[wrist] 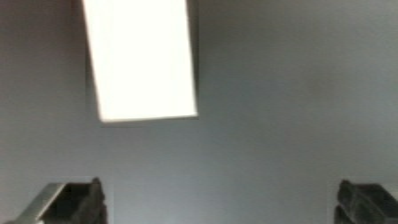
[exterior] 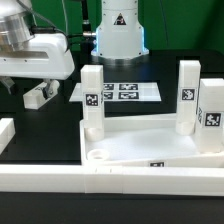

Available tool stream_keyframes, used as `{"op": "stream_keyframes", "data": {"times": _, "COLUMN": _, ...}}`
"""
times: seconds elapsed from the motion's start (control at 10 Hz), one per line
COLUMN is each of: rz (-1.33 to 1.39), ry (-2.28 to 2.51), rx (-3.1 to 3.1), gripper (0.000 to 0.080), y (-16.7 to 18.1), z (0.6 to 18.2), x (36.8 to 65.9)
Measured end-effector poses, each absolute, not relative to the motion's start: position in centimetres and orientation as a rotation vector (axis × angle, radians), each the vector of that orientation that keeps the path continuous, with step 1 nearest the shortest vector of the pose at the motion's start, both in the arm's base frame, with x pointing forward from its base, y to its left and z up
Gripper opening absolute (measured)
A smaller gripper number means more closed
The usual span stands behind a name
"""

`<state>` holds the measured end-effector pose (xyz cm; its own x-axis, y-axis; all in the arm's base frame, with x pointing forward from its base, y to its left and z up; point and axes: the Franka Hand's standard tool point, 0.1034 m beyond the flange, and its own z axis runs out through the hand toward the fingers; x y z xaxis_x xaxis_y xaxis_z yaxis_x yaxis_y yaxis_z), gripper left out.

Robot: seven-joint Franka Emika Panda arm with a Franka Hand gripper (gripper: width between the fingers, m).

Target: Assemble desk

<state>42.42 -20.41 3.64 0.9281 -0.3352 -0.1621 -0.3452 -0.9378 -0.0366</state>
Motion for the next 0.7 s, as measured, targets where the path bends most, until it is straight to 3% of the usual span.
{"op": "stream_keyframes", "data": {"times": 0.3, "rz": 0.271, "ry": 0.523, "rx": -3.007, "gripper": 0.0649, "y": -20.1, "z": 3.6, "x": 42.4}}
{"op": "stream_keyframes", "data": {"times": 0.7, "rz": 0.754, "ry": 0.401, "rx": -2.941, "gripper": 0.0649, "y": -21.8, "z": 3.8, "x": 41.3}}
